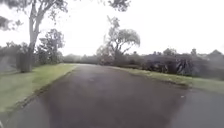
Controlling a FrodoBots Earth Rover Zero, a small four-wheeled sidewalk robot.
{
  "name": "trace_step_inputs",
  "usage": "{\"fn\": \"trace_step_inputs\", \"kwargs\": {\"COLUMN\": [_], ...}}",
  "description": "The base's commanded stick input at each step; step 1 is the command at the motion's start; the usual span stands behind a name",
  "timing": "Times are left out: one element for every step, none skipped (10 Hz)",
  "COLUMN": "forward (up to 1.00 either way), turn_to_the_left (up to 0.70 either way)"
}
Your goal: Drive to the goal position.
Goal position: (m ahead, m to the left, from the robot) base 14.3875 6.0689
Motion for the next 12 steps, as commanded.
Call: {"fn": "trace_step_inputs", "kwargs": {"forward": [0.70,0.70,0.70,0.70,0.70,0.70,0.70,0.70,0.70,0.70,0.70,0.70], "turn_to_the_left": [0.00,0.00,0.00,0.00,0.00,0.00,0.00,0.00,0.00,0.00,0.00,0.00]}}
